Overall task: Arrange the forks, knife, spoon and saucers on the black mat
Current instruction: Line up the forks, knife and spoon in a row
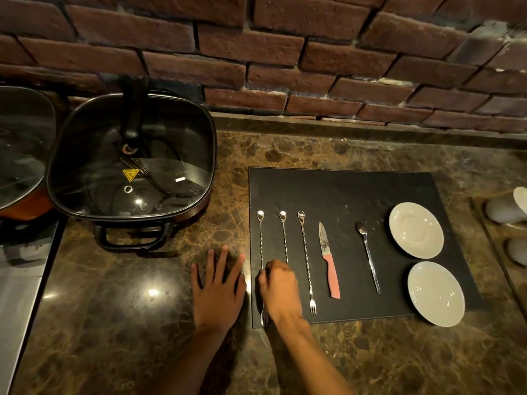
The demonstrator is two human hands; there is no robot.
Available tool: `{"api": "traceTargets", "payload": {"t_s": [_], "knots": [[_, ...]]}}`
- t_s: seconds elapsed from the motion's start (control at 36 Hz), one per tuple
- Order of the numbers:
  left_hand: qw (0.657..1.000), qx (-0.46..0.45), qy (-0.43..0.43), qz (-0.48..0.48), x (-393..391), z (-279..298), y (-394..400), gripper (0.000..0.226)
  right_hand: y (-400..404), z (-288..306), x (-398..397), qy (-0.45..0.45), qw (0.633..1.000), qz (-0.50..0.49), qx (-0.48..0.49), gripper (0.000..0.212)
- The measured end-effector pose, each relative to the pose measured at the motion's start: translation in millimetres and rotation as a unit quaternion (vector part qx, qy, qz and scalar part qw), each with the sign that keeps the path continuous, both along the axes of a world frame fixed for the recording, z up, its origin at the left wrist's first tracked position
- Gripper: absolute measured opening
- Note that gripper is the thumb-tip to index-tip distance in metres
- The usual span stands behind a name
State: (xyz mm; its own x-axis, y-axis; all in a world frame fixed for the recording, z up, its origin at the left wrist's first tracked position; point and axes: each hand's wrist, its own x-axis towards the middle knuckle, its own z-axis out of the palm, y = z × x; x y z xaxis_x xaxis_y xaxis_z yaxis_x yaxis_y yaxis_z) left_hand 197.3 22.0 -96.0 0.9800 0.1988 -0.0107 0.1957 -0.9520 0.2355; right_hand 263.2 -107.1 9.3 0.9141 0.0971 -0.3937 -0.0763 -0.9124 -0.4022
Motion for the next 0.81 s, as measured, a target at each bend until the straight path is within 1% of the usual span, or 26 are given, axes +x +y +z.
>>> {"api": "traceTargets", "payload": {"t_s": [0.11, 0.22, 0.36, 0.67, 0.81], "knots": [[1.0, 0.001, 0.006, 0.002, 0, 2, 0, 0.058, -21, 4, 8, -0.036, 0.998, -0.045, -0.003, 0.02], [1.0, -0.004, 0.012, 0.002, -1, 3, 0, 0.055, -38, 5, 11, -0.036, 0.997, -0.061, -0.022, 0.021], [1.0, 0.0, 0.016, 0.002, 0, 3, 0, 0.057, -40, 2, 7, -0.008, 0.999, -0.044, -0.025, 0.021], [0.999, -0.007, 0.035, 0.003, 1, 8, 1, 0.054, -38, -7, 3, -0.008, 0.999, -0.049, -0.01, 0.018], [0.999, -0.01, 0.034, 0.004, 0, 9, 1, 0.054, -37, -9, 3, -0.006, 0.999, -0.046, -0.008, 0.021]]}}
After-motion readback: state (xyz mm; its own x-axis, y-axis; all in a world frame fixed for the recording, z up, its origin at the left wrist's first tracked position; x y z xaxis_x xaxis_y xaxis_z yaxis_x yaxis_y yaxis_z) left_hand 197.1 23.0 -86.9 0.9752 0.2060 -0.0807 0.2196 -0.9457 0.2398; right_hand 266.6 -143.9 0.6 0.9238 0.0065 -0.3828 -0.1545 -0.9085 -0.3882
